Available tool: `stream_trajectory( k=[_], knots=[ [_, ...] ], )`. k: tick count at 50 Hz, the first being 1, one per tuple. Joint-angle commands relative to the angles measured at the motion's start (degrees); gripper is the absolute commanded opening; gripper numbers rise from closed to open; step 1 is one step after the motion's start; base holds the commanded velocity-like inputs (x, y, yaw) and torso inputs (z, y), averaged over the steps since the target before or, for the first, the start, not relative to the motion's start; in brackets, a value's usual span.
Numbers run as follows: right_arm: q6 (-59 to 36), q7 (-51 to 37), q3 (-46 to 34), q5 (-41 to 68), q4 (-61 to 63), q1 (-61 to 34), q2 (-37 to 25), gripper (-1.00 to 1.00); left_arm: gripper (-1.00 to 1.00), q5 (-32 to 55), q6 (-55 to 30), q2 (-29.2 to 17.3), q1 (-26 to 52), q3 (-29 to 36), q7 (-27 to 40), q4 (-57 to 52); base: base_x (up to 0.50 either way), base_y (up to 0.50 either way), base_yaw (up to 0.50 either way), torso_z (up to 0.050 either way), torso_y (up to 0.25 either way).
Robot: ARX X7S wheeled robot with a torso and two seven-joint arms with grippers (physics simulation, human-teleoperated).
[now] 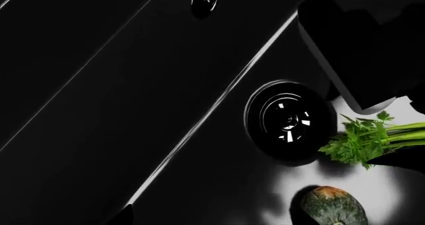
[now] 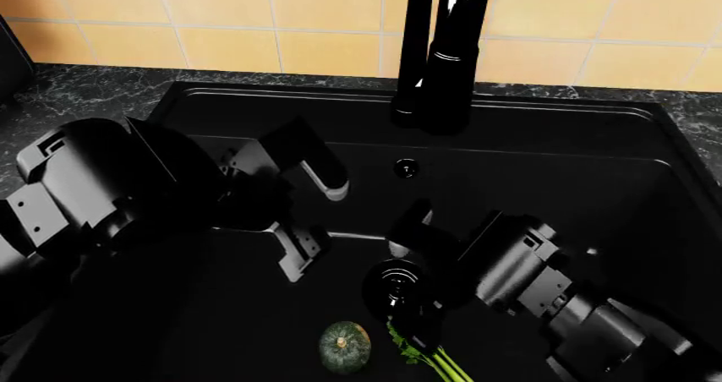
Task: Pick up the fruits and vegetables and place them in the sink. Turn on the sink faucet to wash them. Then turn the sink off and put them in the tray.
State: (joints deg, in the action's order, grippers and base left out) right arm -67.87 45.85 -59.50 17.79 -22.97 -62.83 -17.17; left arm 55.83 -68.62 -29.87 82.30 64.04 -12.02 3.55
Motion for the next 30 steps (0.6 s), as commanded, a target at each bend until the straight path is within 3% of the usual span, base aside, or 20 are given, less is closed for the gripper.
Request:
stream_trajectory(
  k=[1,21,22,30],
  knots=[
    [2.06,3.27,-3.45,0.39,-4.22,1.8,1.54,1.0,1.0,0.25,-0.17,-0.24,0.08,-0.04,0.23,-0.09,0.0,0.0,0.0,0.0,0.0],
    [6.5,6.47,-8.56,-1.13,-15.08,2.65,5.55,1.0,1.0,0.59,-0.62,-0.29,0.54,0.16,0.52,-0.39,0.0,0.0,0.0,0.0,0.0],
    [6.82,6.47,-8.69,-1.28,-15.79,2.62,5.79,-1.0,1.0,0.54,-0.5,-0.33,0.46,0.22,0.47,-0.34,0.0,0.0,0.0,0.0,0.0],
    [4.93,4.89,-7.73,-1.11,-13.27,2.22,4.2,-1.0,1.0,0.58,-0.21,-0.53,0.18,0.34,0.45,-0.48,0.0,0.0,0.0,0.0,0.0]
  ],
)
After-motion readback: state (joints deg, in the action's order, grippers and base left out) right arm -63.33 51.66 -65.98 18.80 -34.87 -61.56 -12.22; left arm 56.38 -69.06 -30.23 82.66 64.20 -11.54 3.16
